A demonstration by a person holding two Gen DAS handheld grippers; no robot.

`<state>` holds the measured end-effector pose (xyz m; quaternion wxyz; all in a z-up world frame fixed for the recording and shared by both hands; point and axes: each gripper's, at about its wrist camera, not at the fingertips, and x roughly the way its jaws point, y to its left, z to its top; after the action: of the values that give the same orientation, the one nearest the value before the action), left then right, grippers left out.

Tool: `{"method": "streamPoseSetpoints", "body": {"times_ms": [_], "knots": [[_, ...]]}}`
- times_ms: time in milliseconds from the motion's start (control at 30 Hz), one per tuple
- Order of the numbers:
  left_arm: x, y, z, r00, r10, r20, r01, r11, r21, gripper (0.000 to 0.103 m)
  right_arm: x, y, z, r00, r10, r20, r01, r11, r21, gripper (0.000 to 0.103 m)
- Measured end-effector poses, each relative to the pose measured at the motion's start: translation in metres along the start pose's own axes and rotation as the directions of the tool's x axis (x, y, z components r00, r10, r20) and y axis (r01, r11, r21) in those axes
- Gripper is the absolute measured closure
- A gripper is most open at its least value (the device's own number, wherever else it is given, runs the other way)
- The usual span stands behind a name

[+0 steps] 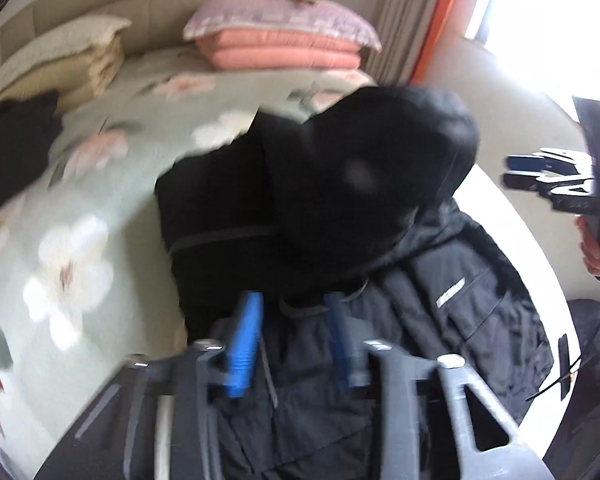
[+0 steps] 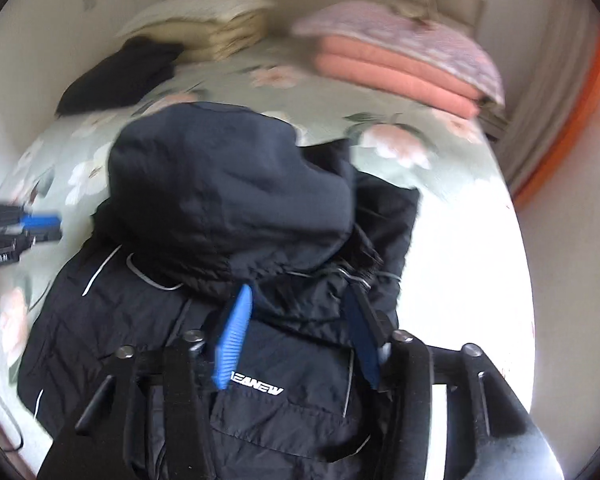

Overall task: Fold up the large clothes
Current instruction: 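Fold the hood down over the jacket body with both grippers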

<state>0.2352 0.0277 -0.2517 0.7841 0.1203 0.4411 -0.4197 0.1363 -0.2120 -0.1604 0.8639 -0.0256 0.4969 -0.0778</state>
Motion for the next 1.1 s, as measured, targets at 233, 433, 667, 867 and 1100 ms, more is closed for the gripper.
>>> {"method": "streamPoseSetpoints", "body": {"times_ms": [233, 433, 667, 867, 1100], "knots": [[0.053, -0.022, 0.015, 0.98, -0.152, -0.127, 0.156, 0.987, 0.023, 0.052, 0.005, 0.027, 0.052, 0.997, 0.068, -0.033, -0.073, 0.973, -0.219, 0.018], [0.084, -0.018, 0.016, 0.961, -0.212, -0.176, 0.208, 0.977, -0.044, 0.053, 0.017, 0.052, 0.058, 0.995, 0.089, -0.047, -0.099, 0.938, -0.331, 0.014], [0.093, -0.018, 0.022, 0.956, -0.23, -0.183, 0.225, 0.973, -0.045, 0.053, 0.054, 0.059, 0.07, 0.991, 0.112, -0.074, -0.13, 0.937, -0.324, 0.011], [0.051, -0.014, 0.031, 0.982, -0.148, -0.119, 0.153, 0.988, 0.035, 0.053, 0.05, -0.004, 0.062, 0.959, 0.242, -0.148, -0.237, 0.97, 0.055, 0.011], [0.024, -0.047, 0.076, 0.999, -0.007, -0.052, 0.023, 0.949, 0.315, 0.035, 0.066, -0.064, 0.076, 0.91, 0.378, -0.168, -0.283, 0.866, 0.413, 0.01]]}}
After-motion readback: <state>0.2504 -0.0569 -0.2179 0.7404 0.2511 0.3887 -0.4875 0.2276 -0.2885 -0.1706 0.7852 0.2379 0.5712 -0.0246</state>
